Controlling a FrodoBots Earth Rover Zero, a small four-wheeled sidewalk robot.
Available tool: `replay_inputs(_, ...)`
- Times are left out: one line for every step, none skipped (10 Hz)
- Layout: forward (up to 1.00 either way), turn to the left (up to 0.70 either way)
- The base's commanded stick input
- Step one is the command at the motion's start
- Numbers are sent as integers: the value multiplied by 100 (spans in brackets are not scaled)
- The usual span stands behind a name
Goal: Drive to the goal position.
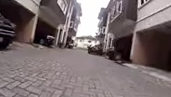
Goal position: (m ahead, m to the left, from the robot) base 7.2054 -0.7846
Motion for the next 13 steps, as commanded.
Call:
replay_inputs(70,0)
replay_inputs(70,0)
replay_inputs(70,0)
replay_inputs(70,0)
replay_inputs(70,0)
replay_inputs(70,0)
replay_inputs(70,0)
replay_inputs(70,0)
replay_inputs(70,0)
replay_inputs(70,0)
replay_inputs(70,1)
replay_inputs(70,14)
replay_inputs(70,0)
